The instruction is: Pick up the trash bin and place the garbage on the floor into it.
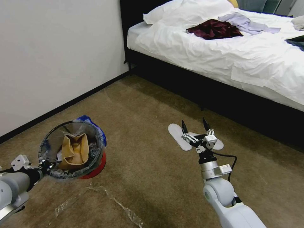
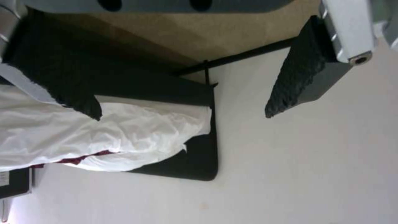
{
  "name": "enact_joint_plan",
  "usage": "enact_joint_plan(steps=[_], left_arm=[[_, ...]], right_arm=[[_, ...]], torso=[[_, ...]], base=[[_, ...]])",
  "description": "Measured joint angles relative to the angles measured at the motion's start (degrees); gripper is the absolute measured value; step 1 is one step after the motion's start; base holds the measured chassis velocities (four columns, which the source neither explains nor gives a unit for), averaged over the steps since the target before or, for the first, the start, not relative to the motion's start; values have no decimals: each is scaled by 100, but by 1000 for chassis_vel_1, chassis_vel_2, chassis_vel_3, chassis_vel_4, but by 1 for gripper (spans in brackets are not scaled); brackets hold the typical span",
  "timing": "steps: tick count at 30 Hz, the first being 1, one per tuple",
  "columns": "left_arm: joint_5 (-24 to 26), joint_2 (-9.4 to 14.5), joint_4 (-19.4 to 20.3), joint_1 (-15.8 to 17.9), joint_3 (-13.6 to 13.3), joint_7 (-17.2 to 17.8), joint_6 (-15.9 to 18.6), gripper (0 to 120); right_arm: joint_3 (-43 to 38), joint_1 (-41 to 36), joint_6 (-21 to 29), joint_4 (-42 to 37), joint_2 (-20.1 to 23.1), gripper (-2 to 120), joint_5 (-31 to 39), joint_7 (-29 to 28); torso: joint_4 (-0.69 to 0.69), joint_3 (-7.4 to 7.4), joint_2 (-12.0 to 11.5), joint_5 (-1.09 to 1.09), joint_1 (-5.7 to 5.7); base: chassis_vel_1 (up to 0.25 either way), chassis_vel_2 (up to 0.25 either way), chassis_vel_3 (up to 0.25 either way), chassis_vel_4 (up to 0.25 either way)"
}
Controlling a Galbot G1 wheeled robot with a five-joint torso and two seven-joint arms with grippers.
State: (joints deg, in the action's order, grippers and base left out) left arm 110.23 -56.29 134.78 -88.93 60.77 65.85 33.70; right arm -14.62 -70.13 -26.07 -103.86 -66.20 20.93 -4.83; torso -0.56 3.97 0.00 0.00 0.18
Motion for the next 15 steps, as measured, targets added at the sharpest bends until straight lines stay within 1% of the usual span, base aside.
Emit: enact_joint_plan(steps=[6,9,15], left_arm=[[7,44,-33,23,-21,5,1,0],[-7,25,-38,40,-76,5,2,0],[-17,12,-39,50,-97,5,4,0]], right_arm=[[-17,26,-37,30,102,100,163,83],[-11,65,-37,37,149,100,204,86],[7,84,-27,48,167,100,209,88]], torso=[[0,0,0,0,0],[0,0,0,0,0],[0,0,0,0,0]], base=[[0,0,0,0],[0,0,0,0],[0,0,0,0]])
